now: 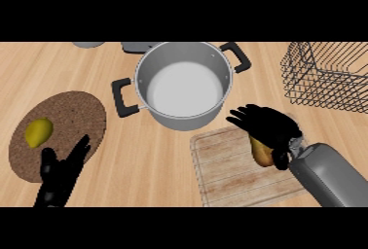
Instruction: Pick the pear from the cutting board and place it in the basket
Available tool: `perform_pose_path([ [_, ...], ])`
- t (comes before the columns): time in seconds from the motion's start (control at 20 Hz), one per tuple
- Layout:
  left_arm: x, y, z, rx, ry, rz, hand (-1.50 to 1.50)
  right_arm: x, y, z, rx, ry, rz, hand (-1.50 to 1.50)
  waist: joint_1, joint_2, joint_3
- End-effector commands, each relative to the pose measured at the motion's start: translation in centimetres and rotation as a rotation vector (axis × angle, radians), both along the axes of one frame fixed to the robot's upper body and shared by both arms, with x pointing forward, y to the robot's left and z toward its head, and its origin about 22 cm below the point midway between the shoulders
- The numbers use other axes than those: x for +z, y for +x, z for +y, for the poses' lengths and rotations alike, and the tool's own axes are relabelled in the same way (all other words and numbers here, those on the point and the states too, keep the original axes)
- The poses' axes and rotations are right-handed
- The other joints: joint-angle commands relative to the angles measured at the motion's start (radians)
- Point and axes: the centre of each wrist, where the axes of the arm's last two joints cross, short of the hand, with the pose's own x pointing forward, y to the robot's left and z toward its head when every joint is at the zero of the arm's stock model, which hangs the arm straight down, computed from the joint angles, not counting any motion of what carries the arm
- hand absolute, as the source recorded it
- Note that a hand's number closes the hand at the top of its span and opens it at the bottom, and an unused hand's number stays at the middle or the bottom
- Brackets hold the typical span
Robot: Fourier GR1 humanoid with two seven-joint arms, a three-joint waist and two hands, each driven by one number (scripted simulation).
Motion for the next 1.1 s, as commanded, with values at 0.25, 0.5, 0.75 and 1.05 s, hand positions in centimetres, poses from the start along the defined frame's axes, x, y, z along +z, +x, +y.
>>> perform_pose_path([
  [0.25, -0.8, -0.8, 0.6, 0.022, -0.012, 0.063, 0.0, -4.2, -0.7, -1.8, -0.003, -0.026, 0.015, -1.5, -0.003, 0.005, -0.009],
  [0.5, -1.2, -0.1, -0.1, 0.019, -0.002, 0.053, 0.0, -4.3, -0.8, -1.6, -0.001, -0.027, 0.012, -1.5, -0.006, 0.005, -0.009],
  [0.75, -1.1, -2.0, 0.6, 0.01, -0.02, 0.068, 0.0, -3.4, 1.5, 0.8, -0.027, -0.004, 0.005, -1.5, 0.002, 0.005, -0.009],
  [1.05, -1.0, -0.2, 0.4, 0.023, -0.006, 0.054, 0.0, -3.8, 0.3, -1.2, 0.135, -0.051, -0.085, 1.5, -0.005, 0.005, -0.009],
])
